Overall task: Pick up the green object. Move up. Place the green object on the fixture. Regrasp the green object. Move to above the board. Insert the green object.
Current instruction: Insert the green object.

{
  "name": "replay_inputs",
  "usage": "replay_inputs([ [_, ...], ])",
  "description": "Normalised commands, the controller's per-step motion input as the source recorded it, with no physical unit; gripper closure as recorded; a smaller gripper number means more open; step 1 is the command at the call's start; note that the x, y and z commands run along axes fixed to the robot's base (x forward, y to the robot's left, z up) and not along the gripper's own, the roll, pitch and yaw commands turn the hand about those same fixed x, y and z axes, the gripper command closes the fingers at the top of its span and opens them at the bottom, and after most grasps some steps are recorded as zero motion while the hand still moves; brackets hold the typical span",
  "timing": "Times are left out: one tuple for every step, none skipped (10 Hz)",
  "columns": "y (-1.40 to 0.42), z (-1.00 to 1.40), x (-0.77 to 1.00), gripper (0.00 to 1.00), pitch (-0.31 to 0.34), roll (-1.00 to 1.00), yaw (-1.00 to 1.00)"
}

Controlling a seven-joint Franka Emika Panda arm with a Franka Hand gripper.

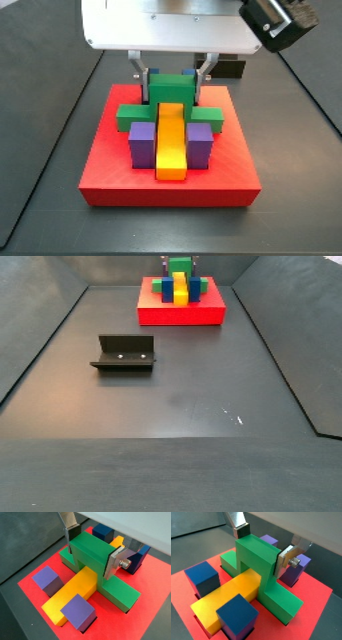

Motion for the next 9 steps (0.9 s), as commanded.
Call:
replay_inputs([
  [0.0,-0.34,0.0,1.0,-0.044,0.1,0.0],
  [0.0,-0.59,0.02,1.0,-0.066,0.18,0.01],
  [0.0,-0.76,0.1,1.0,-0.114,0.19,0.02],
  [0.0,-0.73,0.05,1.0,-0.113,0.17,0.0],
  [-0.09,-0.79,0.02,1.0,-0.106,0.23,0.0],
  [-0.18,-0.75,0.0,1.0,-0.081,0.26,0.0],
  [-0.07,-0.11,0.0,1.0,0.0,0.02,-0.02],
  [0.0,-0.04,0.0,1.0,0.0,0.0,0.0],
  [0.0,-0.01,-0.02,1.0,0.0,0.0,0.0],
])
